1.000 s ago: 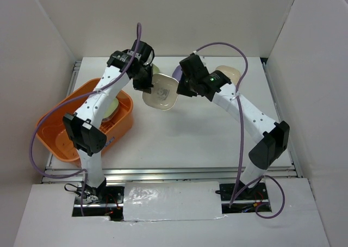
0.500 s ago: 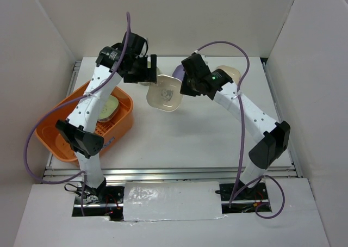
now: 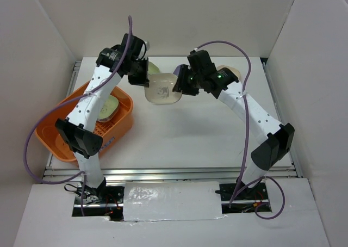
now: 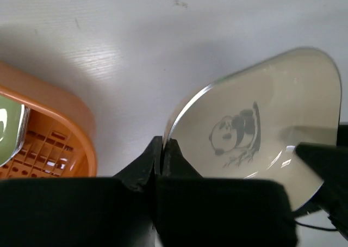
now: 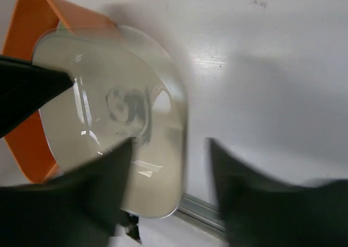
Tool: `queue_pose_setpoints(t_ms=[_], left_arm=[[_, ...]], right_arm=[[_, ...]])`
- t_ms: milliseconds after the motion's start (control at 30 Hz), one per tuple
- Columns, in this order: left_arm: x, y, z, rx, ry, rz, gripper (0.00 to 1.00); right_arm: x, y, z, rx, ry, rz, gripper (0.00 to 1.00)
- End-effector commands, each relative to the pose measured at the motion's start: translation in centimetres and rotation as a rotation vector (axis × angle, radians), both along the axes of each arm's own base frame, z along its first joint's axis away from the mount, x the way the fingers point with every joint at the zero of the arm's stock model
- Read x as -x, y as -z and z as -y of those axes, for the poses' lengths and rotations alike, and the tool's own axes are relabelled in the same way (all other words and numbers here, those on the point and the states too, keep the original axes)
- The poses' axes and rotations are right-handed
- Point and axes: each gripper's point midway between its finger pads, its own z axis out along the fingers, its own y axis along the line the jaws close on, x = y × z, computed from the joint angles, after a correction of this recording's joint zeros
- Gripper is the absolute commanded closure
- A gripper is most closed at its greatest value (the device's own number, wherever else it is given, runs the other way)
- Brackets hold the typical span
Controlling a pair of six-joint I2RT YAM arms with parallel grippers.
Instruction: Place the plates into the plastic bin on the countertop
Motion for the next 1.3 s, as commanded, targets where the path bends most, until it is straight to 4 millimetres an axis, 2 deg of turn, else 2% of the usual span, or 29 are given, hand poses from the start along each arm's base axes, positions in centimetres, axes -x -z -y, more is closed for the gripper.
queue_pose_setpoints(t_ms=[0, 33, 67, 100, 133, 167, 200, 233, 267, 300, 333, 367, 400, 433, 467, 533, 667, 733, 800, 867, 900, 1000, 1067, 1100, 1167, 1233, 1267], left_arm=[[-0.4, -0.8, -0.4, 0.012, 0.000, 0.037, 1.00], [-0.4, -1.0, -0.9, 0.018, -0.019, 0.032, 1.00], [-1.1, -0.9, -3.2, -0.008, -0.097, 0.041, 1.00], [-0.9, -1.8, -4.1, 0.024, -0.130, 0.057, 1.00], [-1.2, -1.4, -5.2, 0.045, -0.167, 0.055, 1.00], [-1.8, -1.8, -8.3, 0.074, -0.254, 0.068, 1.00], [-1.0, -3.6, -9.5, 0.131, -0.300, 0.109, 1.00], [-0.7, -2.8, -11.4, 0.139, -0.364, 0.096, 1.00], [-0.1, -4.4, -14.7, 0.155, -0.461, 0.155, 1.00], [0.6, -3.5, -15.7, 0.166, -0.530, 0.133, 1.00], [1.0, -3.4, -18.8, 0.149, -0.633, 0.149, 1.00], [2.0, -4.2, -21.6, 0.167, -0.736, 0.187, 1.00], [2.7, -2.8, -22.9, 0.161, -0.783, 0.157, 1.00], [3.3, -2.5, -25.0, 0.165, -0.847, 0.160, 1.00], [3.8, -2.2, -25.8, 0.169, -0.883, 0.156, 1.00], [4.6, 0.1, -27.8, 0.156, -0.955, 0.099, 1.00], [4.3, 4.5, -28.8, 0.177, -1.001, -0.007, 1.00], [3.7, 6.1, -28.7, 0.215, -1.007, -0.045, 1.00], [2.9, 7.5, -28.7, 0.236, -1.009, -0.064, 1.00], [2.4, 8.1, -28.6, 0.243, -1.018, -0.069, 1.00], [1.9, 8.6, -28.6, 0.242, -1.021, -0.072, 1.00], [1.0, 8.9, -28.4, 0.237, -1.030, -0.068, 1.00], [0.3, 9.4, -27.6, 0.249, -1.007, -0.086, 0.54], [0.4, 9.4, -27.4, 0.243, -1.015, -0.101, 0.01], [0.1, 8.5, -26.7, 0.238, -0.997, -0.090, 0.01], [0.7, 7.6, -27.0, 0.200, -1.016, -0.081, 0.01], [1.0, 7.2, -26.9, 0.178, -1.016, -0.072, 0.01]], right_arm=[[0.4, -5.2, -0.7, -0.154, -0.058, 0.102, 0.28], [0.0, -5.1, 0.0, -0.158, -0.028, 0.097, 0.00], [-0.3, -4.9, 0.7, -0.157, -0.003, 0.091, 0.00], [-0.6, -3.9, 1.3, -0.150, 0.019, 0.072, 0.00], [-1.2, -4.0, 2.7, -0.158, 0.048, 0.079, 0.00], [-1.5, -3.8, 3.4, -0.165, 0.062, 0.078, 0.00], [-1.8, -2.7, 4.0, -0.162, 0.073, 0.063, 0.00], [-1.9, -2.8, 4.8, -0.163, 0.089, 0.069, 0.00], [-2.7, -1.8, 6.5, -0.148, 0.131, 0.056, 0.00], [-3.1, -1.3, 7.4, -0.129, 0.154, 0.056, 0.00], [-3.2, -0.9, 8.0, -0.118, 0.162, 0.051, 0.00], [-3.8, 0.0, 9.5, -0.103, 0.194, 0.039, 0.00], [-4.0, 0.5, 10.1, -0.098, 0.201, 0.024, 0.00], [-4.2, 1.0, 10.5, -0.094, 0.205, 0.013, 0.00], [-4.6, 1.5, 11.5, -0.089, 0.225, 0.006, 0.00], [-5.1, 2.1, 12.8, -0.084, 0.252, -0.007, 0.00], [-6.3, 3.0, 14.1, -0.093, 0.301, -0.031, 0.00], [-7.0, 3.4, 14.7, -0.099, 0.329, -0.043, 0.00], [-7.5, 4.7, 15.6, -0.103, 0.366, -0.072, 0.00], [-8.1, 4.9, 16.2, -0.156, 0.385, -0.068, 0.00], [-8.0, 5.6, 16.3, -0.166, 0.392, -0.080, 0.00], [-8.8, 5.7, 17.2, -0.201, 0.426, -0.058, 0.00], [-9.4, 6.0, 17.6, -0.202, 0.441, -0.054, 0.00], [-9.7, 6.0, 18.3, -0.197, 0.461, -0.051, 0.00], [-10.3, 6.7, 19.3, -0.183, 0.496, -0.058, 0.00], [-11.1, 7.0, 20.9, -0.188, 0.535, -0.052, 0.00], [-11.7, 8.0, 22.3, -0.185, 0.572, -0.067, 0.00]])
